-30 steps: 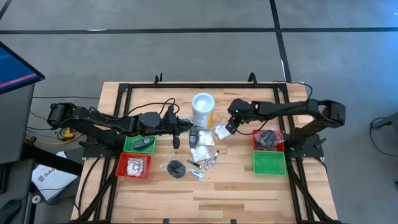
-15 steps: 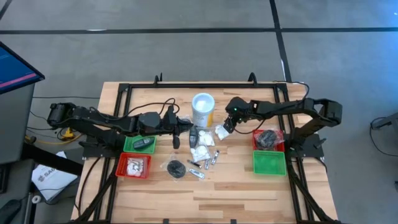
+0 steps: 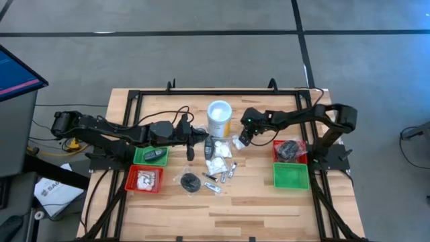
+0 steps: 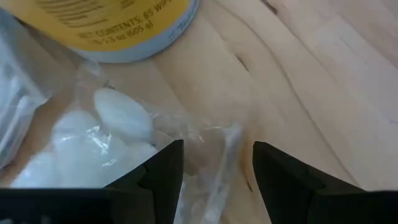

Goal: Pick & Place Travel size toiletries
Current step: Put the cotton pack into the left red bin

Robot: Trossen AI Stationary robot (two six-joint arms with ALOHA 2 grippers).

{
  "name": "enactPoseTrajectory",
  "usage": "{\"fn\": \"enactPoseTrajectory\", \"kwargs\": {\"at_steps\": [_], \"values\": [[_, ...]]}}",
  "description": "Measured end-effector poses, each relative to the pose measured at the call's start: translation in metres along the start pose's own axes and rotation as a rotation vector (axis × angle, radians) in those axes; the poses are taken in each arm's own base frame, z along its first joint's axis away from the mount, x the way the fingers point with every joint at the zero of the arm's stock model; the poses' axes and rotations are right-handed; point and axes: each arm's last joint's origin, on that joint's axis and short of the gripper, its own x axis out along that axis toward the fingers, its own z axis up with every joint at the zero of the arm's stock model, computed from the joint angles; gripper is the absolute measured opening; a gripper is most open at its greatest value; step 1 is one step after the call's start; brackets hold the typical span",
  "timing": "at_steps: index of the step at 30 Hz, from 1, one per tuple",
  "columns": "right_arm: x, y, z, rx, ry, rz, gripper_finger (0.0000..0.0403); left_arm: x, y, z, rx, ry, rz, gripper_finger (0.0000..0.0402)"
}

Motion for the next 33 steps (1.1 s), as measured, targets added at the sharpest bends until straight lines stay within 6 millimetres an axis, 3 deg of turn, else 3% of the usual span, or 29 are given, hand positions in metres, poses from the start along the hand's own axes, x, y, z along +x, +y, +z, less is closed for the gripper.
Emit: {"fn": "enactPoseTrajectory", "kwargs": {"at_steps": [6, 14, 27, 33], "values": [[0.003, 0.0, -0.002, 0.0, 0.014, -0.004, 0.0147, 0.0, 0.0, 0.0, 0.0, 0.0, 0.0, 0.0], [0.003, 0.0, -0.002, -0.002, 0.016, -0.004, 0.0011, 0.0, 0.0, 0.0, 0.0, 0.0, 0.0, 0.0], [0.003, 0.001, -0.002, -0.004, 0.024, 0.022, 0.0001, 0.0, 0.0, 0.0, 0.0, 0.0, 0.0, 0.0], [-0.016, 0.002, 0.003, -0.003, -0.016, 0.033, 0.0001, 0.0, 0.0, 0.0, 0.0, 0.0, 0.0, 0.0]]}}
